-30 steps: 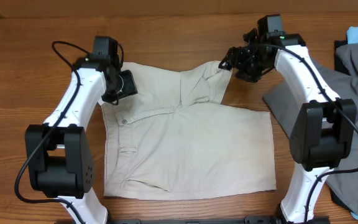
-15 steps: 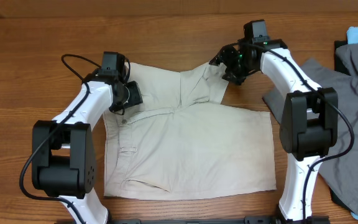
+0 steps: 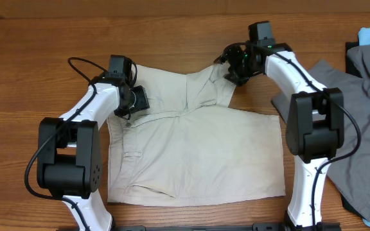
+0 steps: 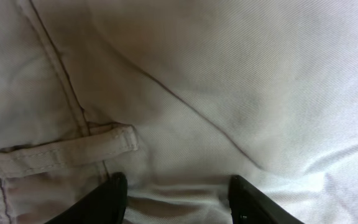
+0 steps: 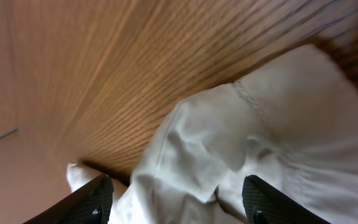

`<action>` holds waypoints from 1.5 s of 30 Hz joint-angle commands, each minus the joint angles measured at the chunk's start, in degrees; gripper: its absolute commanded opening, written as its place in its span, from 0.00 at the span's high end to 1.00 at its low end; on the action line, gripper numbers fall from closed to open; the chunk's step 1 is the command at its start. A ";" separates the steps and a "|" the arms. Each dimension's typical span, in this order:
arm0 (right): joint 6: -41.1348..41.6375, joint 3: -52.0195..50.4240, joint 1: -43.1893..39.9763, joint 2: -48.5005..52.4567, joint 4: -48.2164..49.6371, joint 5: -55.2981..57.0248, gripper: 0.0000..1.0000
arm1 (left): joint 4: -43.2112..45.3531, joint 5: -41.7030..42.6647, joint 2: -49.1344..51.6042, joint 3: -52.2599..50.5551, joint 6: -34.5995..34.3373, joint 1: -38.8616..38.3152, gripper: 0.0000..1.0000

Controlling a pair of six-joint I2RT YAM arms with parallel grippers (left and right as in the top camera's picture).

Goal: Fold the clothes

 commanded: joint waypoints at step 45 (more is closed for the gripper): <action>-37.73 26.77 -11.56 -0.72 -42.97 19.76 0.43 | -5.40 -2.32 4.24 -0.74 0.63 1.97 0.46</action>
